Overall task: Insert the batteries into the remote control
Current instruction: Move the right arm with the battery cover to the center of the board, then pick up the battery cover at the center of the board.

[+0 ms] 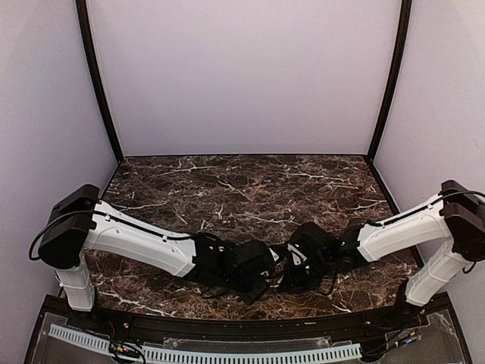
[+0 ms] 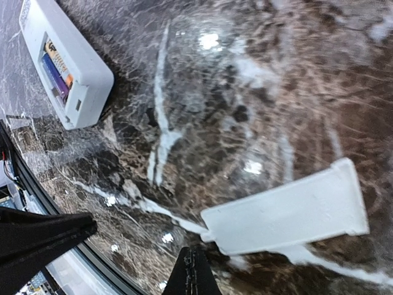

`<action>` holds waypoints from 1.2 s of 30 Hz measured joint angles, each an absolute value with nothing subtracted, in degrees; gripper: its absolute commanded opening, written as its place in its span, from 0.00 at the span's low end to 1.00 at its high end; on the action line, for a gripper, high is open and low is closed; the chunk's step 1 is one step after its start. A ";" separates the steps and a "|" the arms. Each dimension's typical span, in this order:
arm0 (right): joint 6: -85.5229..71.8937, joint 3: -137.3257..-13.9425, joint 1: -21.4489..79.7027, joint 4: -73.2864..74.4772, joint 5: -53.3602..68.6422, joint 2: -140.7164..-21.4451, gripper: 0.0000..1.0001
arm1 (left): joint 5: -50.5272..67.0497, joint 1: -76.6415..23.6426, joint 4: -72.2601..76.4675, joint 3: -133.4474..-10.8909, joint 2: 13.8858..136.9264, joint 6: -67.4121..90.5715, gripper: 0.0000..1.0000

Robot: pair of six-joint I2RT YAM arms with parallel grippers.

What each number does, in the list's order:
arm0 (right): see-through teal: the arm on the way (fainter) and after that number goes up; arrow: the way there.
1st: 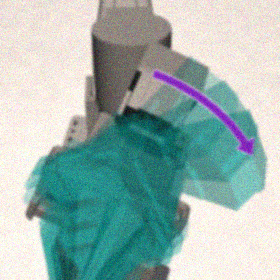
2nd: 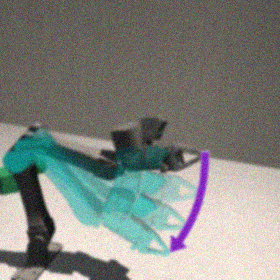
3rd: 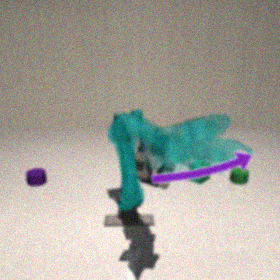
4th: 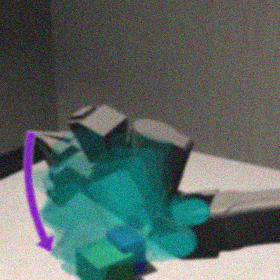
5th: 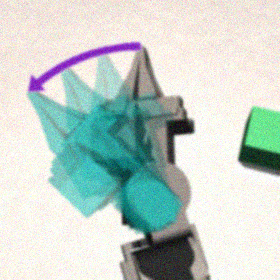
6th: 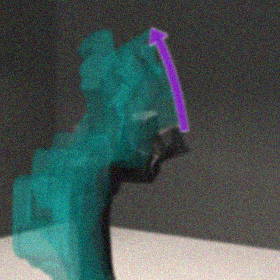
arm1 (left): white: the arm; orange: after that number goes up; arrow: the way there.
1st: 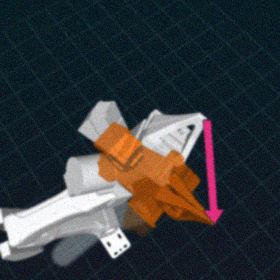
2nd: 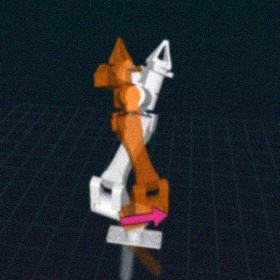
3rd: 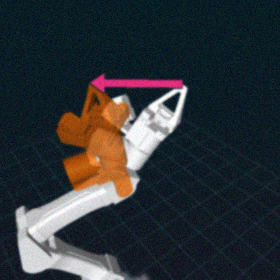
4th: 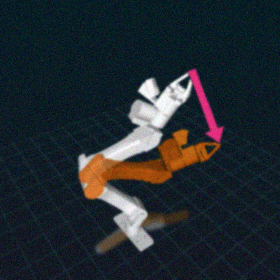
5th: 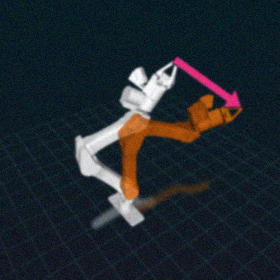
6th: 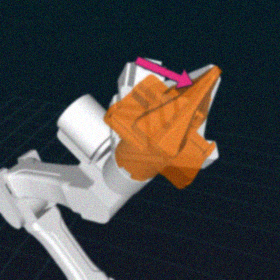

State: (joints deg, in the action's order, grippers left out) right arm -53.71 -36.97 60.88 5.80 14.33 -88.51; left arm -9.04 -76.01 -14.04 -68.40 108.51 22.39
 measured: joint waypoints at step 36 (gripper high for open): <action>-44.31 -35.33 51.11 8.64 15.53 -85.71 0.05 | -9.67 -74.72 -11.22 -73.17 113.65 19.46 0.00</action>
